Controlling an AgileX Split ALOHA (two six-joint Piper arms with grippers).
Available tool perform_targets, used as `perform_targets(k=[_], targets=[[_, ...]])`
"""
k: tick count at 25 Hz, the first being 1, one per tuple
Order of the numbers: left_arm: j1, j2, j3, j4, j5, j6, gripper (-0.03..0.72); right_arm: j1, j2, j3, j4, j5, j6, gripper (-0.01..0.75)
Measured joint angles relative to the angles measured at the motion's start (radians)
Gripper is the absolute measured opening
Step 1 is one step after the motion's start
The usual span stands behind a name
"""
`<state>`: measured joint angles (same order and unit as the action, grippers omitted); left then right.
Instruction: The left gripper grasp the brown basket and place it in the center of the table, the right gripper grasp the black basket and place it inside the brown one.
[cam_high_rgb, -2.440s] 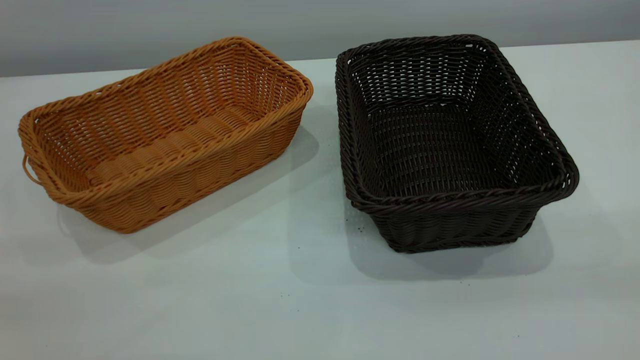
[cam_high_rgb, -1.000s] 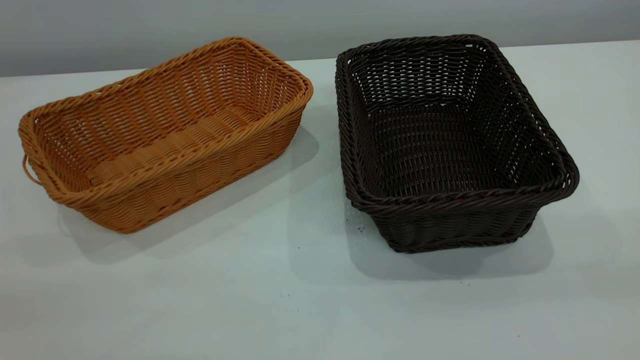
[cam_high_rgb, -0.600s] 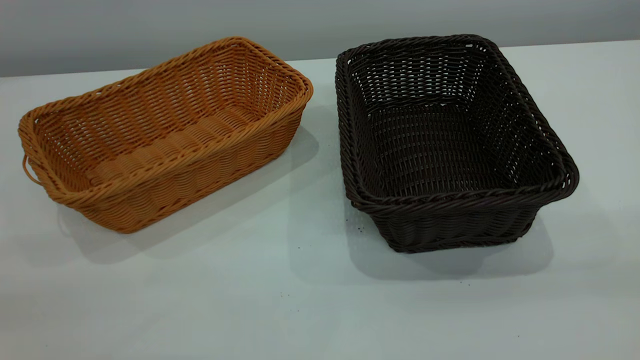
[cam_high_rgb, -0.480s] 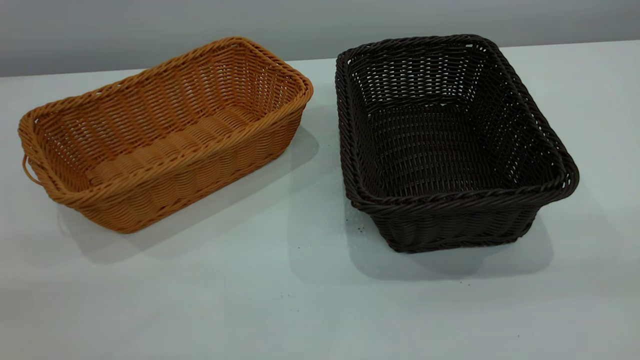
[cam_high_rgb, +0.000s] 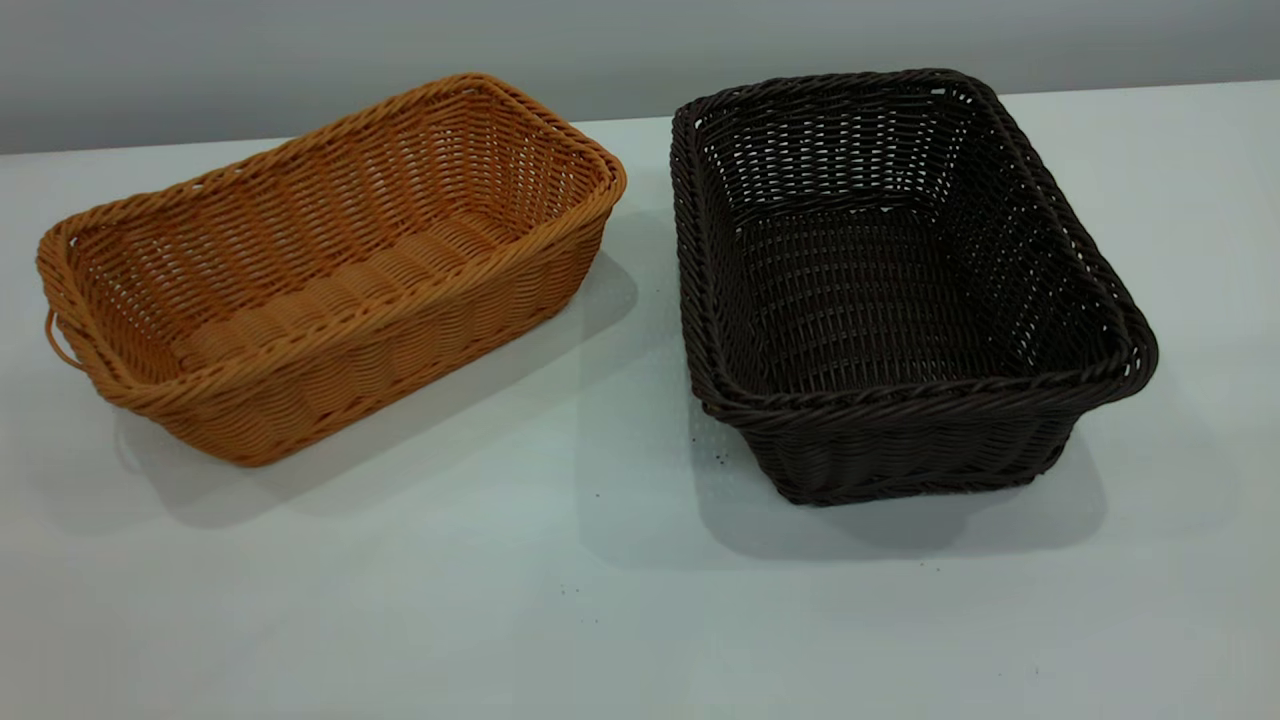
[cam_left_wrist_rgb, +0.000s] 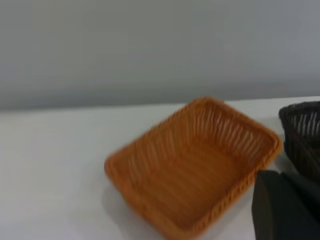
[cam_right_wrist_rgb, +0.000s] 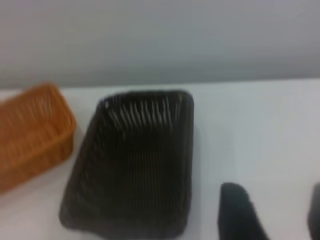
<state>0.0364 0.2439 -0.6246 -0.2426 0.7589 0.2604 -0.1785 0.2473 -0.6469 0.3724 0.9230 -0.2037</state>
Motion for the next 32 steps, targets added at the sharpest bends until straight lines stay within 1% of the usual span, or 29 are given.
perform_targets(k=[2,4,7,10,13,16,19,23,25,29,32], targets=[[0.000,0.084,-0.045,-0.037,-0.045,0.086,0.090,0.000,0.077,-0.040,0.034,-0.014,-0.003,0.358],[0.000,0.182,-0.084,-0.080,-0.090,0.172,0.146,0.000,0.151,-0.078,0.082,-0.013,-0.025,0.367],[0.000,0.328,-0.137,-0.150,-0.129,0.315,0.269,0.000,0.266,-0.101,0.186,-0.016,-0.103,0.371],[0.000,0.477,-0.185,-0.210,-0.151,0.447,0.411,0.000,0.376,-0.101,0.308,-0.028,-0.199,0.371],[-0.001,0.622,-0.202,-0.260,-0.164,0.559,0.496,0.000,0.485,-0.101,0.449,-0.057,-0.277,0.371],[-0.001,0.742,-0.202,-0.322,-0.196,0.633,0.523,0.000,0.581,-0.101,0.565,-0.078,-0.292,0.371],[-0.004,0.830,-0.202,-0.367,-0.208,0.663,0.527,0.000,0.676,-0.101,0.651,-0.070,-0.244,0.371],[-0.051,0.905,-0.202,-0.375,-0.223,0.704,0.529,0.000,0.797,-0.100,0.737,-0.063,-0.214,0.371],[-0.088,0.939,-0.202,-0.375,-0.231,0.737,0.529,0.004,0.849,-0.100,0.772,-0.048,-0.181,0.371],[-0.141,1.006,-0.202,-0.369,-0.267,0.772,0.529,0.042,0.934,-0.099,0.824,-0.048,-0.109,0.371],[-0.152,1.053,-0.202,-0.365,-0.304,0.772,0.529,0.105,0.971,-0.099,0.828,-0.080,-0.027,0.371]])
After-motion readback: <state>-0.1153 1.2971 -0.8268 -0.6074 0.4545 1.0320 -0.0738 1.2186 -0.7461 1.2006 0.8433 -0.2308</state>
